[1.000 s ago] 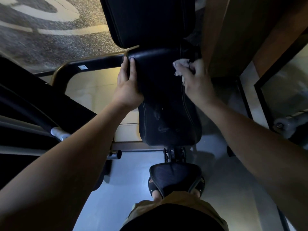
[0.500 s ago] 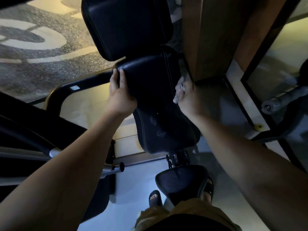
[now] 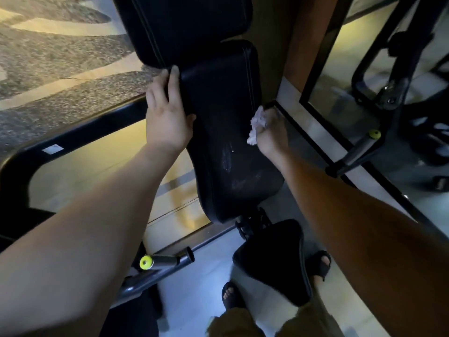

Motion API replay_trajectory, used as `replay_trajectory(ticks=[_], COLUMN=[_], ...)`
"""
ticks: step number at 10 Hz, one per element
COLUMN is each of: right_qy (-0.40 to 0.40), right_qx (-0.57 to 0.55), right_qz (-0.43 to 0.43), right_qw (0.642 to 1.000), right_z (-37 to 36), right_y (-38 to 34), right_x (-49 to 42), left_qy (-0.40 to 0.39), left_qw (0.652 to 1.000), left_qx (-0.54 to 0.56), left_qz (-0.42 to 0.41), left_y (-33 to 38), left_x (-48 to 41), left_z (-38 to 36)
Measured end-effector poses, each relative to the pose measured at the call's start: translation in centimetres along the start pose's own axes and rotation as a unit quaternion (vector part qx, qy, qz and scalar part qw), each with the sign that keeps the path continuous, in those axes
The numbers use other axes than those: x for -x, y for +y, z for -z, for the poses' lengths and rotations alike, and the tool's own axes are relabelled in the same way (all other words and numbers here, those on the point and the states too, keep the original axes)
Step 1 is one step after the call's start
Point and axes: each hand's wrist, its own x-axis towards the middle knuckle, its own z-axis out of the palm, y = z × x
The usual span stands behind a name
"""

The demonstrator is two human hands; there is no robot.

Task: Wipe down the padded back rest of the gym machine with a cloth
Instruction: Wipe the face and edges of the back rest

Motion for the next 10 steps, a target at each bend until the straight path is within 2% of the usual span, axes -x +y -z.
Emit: replay_trajectory(ticks=[1, 2, 3, 4, 5, 6, 7, 8, 9, 10], right_qy=[0.027, 0.079, 0.164, 0.14, 0.064, 0.107, 0.166, 0.113, 0.058, 0.105], right_qx=[-0.004, -0.058, -0.085, -0.05, 0.009, -0.036, -0.028, 0.06, 0.108, 0.065], right_qz=[-0.018, 0.017, 0.059, 0.064, 0.063, 0.142, 0.19, 0.286, 0.356, 0.337], right_qw=[0.999, 0.995, 0.981, 0.987, 0.996, 0.983, 0.967, 0.95, 0.926, 0.933], right_z=[-0.4, -0.5, -1.4, -3.9, -4.7, -3.0, -3.4, -6.2, -6.0, -3.4], right_y=[0.2, -1.9, -3.8, -3.0, -1.8, -3.7, -4.4, -1.8, -0.3, -3.3], right_x=[1.2, 0.4, -0.2, 1.5, 2.6, 1.2, 0.2, 2.6, 2.8, 0.2], left_qy=[0.006, 0.01, 0.02, 0.015, 0.006, -0.002, -0.002, 0.01, 0.025, 0.032], left_qw=[1.0, 0.999, 0.999, 0.999, 0.998, 0.997, 0.995, 0.993, 0.995, 0.998], left_qx=[-0.015, -0.027, -0.029, -0.038, -0.054, -0.076, -0.092, -0.111, -0.091, -0.056], left_qz=[-0.012, -0.015, -0.016, -0.009, 0.015, 0.032, 0.027, 0.026, 0.021, 0.01], left_y=[-0.4, -0.5, -0.7, -0.9, 0.1, 0.6, 0.8, 1.1, 0.9, 0.4], left_x=[-0.1, -0.2, -0.2, -0.2, -0.5, -0.7, -0.5, -0.4, -0.3, -0.3], left_z=[-0.3, -0.5, -0.9, -1.2, -1.6, -1.2, -1.2, -1.9, -2.1, -1.6])
